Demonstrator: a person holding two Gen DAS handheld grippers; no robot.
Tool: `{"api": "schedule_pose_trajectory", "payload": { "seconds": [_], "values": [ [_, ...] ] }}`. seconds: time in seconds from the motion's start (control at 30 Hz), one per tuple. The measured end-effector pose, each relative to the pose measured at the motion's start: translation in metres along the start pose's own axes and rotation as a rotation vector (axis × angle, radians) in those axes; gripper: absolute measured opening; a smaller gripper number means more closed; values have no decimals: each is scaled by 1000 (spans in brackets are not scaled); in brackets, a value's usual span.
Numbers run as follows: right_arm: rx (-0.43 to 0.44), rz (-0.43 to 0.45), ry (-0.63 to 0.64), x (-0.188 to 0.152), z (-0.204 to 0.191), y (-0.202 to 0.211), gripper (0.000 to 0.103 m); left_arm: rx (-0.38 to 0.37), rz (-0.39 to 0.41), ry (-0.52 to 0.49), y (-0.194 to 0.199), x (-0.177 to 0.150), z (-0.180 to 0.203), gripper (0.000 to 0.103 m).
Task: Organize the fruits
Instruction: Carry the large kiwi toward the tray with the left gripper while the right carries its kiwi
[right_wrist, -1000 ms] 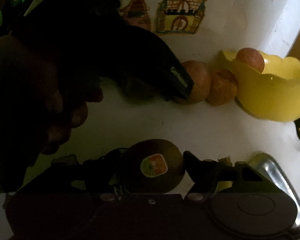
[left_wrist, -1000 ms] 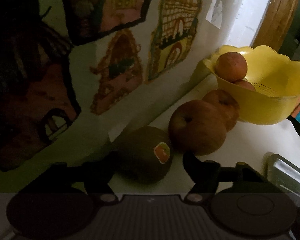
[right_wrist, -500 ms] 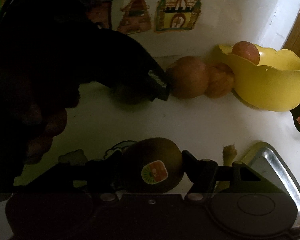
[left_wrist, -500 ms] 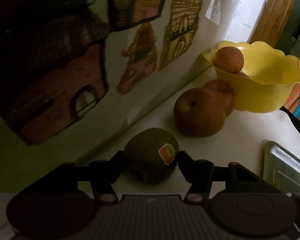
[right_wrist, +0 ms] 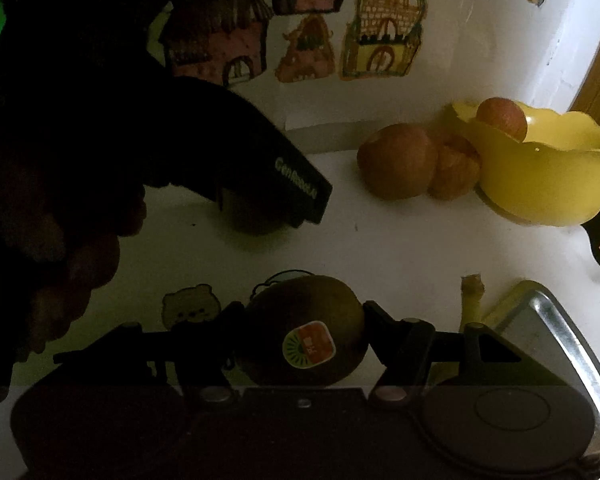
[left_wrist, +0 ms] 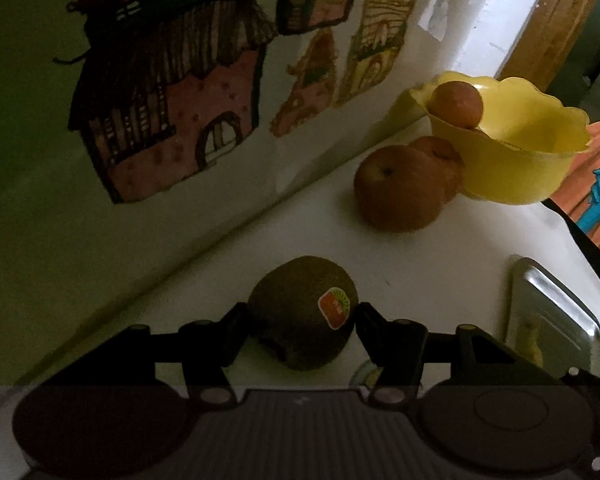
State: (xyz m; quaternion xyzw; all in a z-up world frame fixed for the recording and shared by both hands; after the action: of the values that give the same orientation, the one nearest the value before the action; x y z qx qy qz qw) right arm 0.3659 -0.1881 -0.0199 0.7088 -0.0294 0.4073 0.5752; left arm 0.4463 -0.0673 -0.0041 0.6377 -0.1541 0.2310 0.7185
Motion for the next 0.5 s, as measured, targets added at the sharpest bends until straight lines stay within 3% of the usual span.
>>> {"api": "schedule_pose_trajectory", "payload": {
  "seconds": [0.3, 0.5],
  "values": [
    [-22, 57, -29, -7, 2, 47, 66, -81, 54, 5, 24, -4, 17, 62],
    [-93, 79, -93, -18, 23, 81, 66, -133, 90, -29, 44, -3, 48, 62]
  ]
}}
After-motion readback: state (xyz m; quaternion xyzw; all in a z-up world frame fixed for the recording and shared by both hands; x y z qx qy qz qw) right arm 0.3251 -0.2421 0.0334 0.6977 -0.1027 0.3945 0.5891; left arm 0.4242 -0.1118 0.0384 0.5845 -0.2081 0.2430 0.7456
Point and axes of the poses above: each gripper's, at about its wrist camera, not at the fingertips, and y roughly against the way its jaws point, z to its right, x to its top, the point moved 1 cm from there along -y, roughly the way its jaws point, and after that the axes turned 6 degrees about x, right-handed, at the moved point
